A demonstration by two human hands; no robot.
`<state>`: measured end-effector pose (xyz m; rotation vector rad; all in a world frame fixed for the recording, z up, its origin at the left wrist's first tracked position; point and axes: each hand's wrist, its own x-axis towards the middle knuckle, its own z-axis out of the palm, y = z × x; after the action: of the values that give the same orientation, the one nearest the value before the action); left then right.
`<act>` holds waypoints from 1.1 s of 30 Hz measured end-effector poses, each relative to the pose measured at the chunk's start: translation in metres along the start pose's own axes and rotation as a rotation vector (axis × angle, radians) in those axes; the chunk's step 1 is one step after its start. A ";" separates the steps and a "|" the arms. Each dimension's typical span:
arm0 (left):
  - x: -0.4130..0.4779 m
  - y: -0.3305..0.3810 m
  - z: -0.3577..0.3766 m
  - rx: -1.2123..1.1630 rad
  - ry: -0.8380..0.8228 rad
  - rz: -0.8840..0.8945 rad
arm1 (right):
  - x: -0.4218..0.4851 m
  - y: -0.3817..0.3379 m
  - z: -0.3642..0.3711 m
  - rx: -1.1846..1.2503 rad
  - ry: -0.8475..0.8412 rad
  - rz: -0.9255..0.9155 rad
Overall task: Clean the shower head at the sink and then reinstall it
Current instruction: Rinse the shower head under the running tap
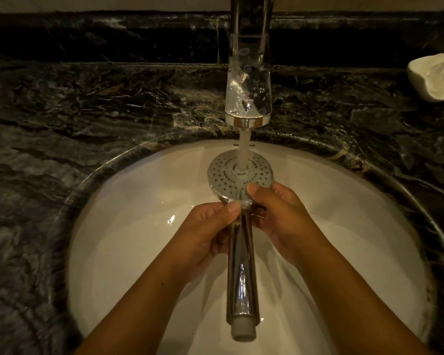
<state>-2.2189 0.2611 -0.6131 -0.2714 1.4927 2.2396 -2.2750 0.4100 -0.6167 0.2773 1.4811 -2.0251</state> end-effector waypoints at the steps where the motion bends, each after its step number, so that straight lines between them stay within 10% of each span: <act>1: 0.000 0.000 -0.001 -0.003 -0.004 0.002 | 0.000 0.000 0.000 -0.001 0.004 -0.001; 25: 0.000 -0.002 0.006 -0.029 0.031 -0.152 | -0.009 0.006 0.003 -0.514 0.109 -0.426; 33: 0.003 -0.004 0.006 0.041 0.137 -0.080 | -0.005 0.000 0.001 -0.160 0.008 -0.254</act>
<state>-2.2190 0.2686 -0.6152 -0.4720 1.5671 2.1624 -2.2707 0.4106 -0.6140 0.0324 1.7463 -2.0834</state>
